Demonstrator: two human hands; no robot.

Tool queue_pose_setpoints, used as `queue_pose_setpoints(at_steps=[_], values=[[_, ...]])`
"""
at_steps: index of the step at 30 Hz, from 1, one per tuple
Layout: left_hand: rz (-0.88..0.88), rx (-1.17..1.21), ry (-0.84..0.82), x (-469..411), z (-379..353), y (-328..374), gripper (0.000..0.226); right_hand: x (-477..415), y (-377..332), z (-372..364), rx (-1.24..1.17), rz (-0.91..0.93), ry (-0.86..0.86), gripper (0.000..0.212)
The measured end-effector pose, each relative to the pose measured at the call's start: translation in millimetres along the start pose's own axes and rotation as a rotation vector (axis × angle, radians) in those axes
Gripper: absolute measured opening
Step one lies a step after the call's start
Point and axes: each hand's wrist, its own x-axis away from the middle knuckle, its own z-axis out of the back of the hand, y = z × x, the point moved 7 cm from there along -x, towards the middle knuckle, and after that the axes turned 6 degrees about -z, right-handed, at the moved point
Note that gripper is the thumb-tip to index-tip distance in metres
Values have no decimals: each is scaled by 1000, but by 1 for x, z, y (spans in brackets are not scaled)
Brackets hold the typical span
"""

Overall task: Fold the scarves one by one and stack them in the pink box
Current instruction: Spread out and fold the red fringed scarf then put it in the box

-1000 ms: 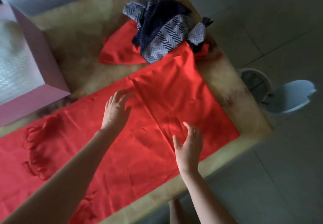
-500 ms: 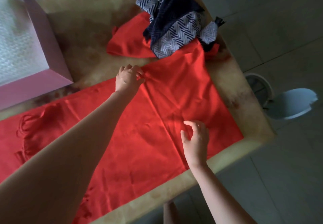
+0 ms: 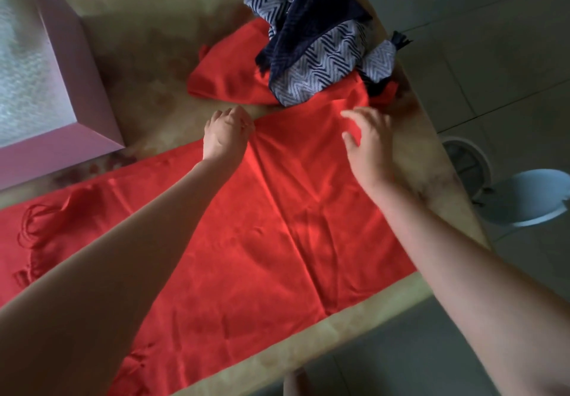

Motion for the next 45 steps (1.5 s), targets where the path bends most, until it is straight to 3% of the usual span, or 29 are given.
queue_pose_setpoints(at_steps=[5, 11, 16, 21, 24, 27, 31, 39, 42, 45], values=[[-59, 26, -44, 8, -4, 6, 28, -65, -4, 14, 211, 53, -41, 37], [37, 136, 31, 7, 6, -3, 14, -86, 0, 10, 295, 168, -134, 13], [109, 189, 108, 3, 11, -1, 15, -93, 6, 23, 220, 84, -20, 12], [76, 67, 85, -5, 7, 4, 18, -97, 8, 18, 234, 55, -26, 15], [96, -39, 128, 0, 8, -5, 22, -87, 8, 17, 197, 37, -28, 33], [73, -79, 155, 10, 14, -3, 34, -54, 11, 26, 143, 45, 8, 41], [23, -94, 69, 34, 9, 4, 38, 43, 27, 36, 30, -31, 17, 26], [51, -151, -30, 64, 10, -17, 50, 255, 24, 27, -76, -200, -227, 21], [124, -176, 11, 61, 27, -37, 46, 292, -4, 6, -81, -101, -398, 32], [146, -179, -24, 60, 41, -57, 42, 308, -22, -9, -45, -33, -478, 60]])
